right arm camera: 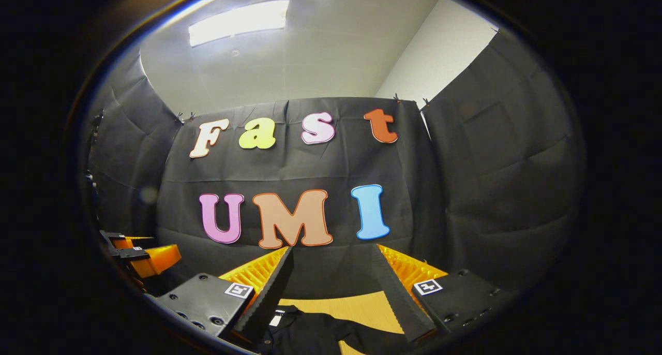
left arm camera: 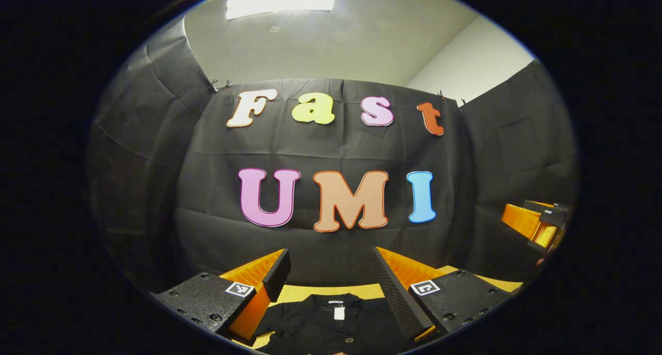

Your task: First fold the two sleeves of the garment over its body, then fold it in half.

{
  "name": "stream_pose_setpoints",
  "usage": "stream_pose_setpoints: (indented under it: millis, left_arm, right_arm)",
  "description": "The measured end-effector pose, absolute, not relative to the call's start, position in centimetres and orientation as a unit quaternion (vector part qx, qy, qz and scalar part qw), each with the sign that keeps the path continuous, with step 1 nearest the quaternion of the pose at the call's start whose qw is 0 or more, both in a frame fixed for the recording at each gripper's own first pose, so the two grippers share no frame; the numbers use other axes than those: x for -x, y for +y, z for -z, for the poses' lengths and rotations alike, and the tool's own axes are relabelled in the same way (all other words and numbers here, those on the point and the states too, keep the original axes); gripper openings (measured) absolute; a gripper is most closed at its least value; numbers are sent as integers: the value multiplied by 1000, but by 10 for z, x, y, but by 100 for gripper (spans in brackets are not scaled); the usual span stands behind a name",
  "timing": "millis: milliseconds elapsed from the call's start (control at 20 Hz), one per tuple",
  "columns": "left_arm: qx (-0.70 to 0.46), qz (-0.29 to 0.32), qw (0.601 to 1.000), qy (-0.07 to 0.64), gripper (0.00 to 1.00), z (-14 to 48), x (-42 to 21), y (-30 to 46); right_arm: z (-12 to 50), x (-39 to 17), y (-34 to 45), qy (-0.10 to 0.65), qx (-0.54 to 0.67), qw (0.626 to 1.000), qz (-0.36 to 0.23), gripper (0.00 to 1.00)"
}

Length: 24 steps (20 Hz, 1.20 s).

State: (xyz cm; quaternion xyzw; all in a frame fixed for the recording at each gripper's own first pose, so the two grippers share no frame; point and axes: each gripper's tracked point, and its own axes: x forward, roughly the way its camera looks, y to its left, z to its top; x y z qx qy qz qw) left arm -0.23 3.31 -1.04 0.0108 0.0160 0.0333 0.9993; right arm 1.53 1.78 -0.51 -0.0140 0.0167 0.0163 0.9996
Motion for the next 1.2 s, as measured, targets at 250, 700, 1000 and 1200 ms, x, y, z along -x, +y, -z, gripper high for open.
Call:
stream_pose_setpoints:
  millis: [250, 700, 1000, 1200]
  left_arm:
    - [-26, -42, 999, 9, 95, 4, 2, 40]
    - [-26, -36, 999, 12, 95, 8, -6, 40]
    - [-24, -37, 999, 8, 95, 8, -10, 35]
    - [-24, -45, 999, 9, 95, 8, -11, 34]
  right_arm:
    - [22, -15, 30, 34, 18, 999, -25, 93]
    - [25, -22, 32, 46, 31, 998, -33, 96]
    - [35, -37, -9, 77, 58, 995, -12, 96]
    - [75, -48, -68, 137, 69, 988, 30, 97]
